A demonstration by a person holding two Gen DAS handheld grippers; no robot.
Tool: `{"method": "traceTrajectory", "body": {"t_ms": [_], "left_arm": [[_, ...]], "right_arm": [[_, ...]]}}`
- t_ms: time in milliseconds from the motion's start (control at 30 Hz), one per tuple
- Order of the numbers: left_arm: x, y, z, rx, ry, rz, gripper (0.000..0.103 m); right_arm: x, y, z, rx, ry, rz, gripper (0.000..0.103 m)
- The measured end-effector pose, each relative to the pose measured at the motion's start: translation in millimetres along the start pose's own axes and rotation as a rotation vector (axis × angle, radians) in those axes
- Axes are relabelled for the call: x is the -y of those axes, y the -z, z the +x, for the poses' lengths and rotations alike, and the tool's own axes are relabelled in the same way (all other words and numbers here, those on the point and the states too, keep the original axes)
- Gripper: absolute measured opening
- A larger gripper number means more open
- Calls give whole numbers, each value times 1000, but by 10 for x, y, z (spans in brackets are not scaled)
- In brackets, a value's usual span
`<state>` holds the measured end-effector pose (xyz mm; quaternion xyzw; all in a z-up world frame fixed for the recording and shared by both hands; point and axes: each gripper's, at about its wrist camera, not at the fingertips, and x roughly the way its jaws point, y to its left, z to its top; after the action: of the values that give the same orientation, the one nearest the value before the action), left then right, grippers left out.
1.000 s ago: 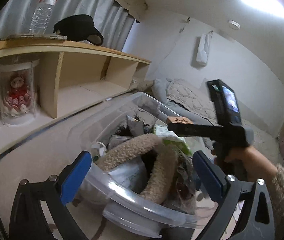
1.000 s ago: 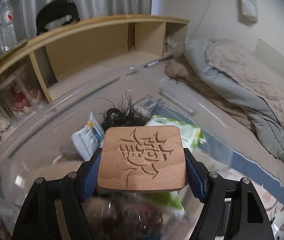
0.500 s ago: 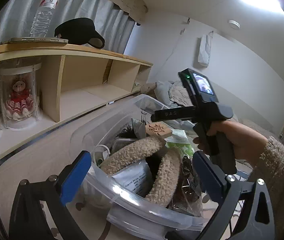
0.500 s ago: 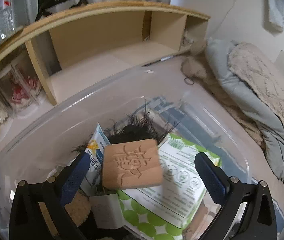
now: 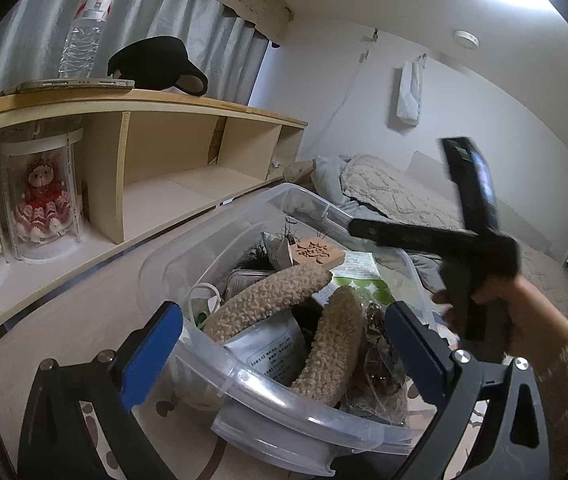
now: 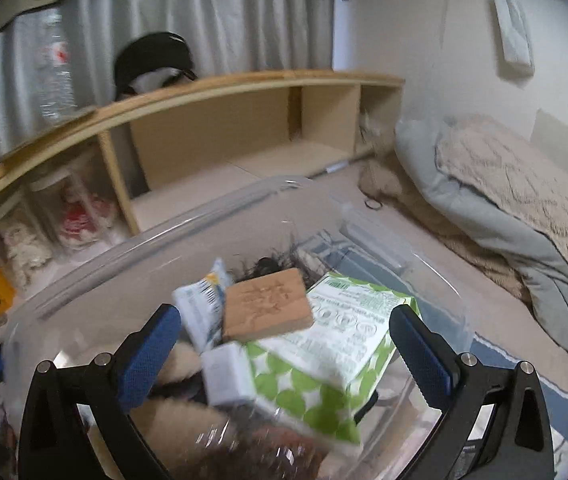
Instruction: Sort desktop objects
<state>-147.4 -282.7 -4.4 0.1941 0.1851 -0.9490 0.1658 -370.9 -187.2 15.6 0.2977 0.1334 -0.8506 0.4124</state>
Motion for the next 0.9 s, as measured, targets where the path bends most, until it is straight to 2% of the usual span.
{"method": "traceTrajectory", "body": {"t_ms": [200,500,633,900], "left_arm": [[50,22,10,-5,-28,23,102],[208,41,-38,9,-30,68,102],[312,46,-77,16,-21,88,102],[620,84,-262,29,-38,195,102]], "right_arm": [[-60,279,-417,73,10,2,103],[65,585,-904,173,28,72,103],[122,684,-1081,187,52,85,103],[144,940,-1433,207,104,104,103]]}}
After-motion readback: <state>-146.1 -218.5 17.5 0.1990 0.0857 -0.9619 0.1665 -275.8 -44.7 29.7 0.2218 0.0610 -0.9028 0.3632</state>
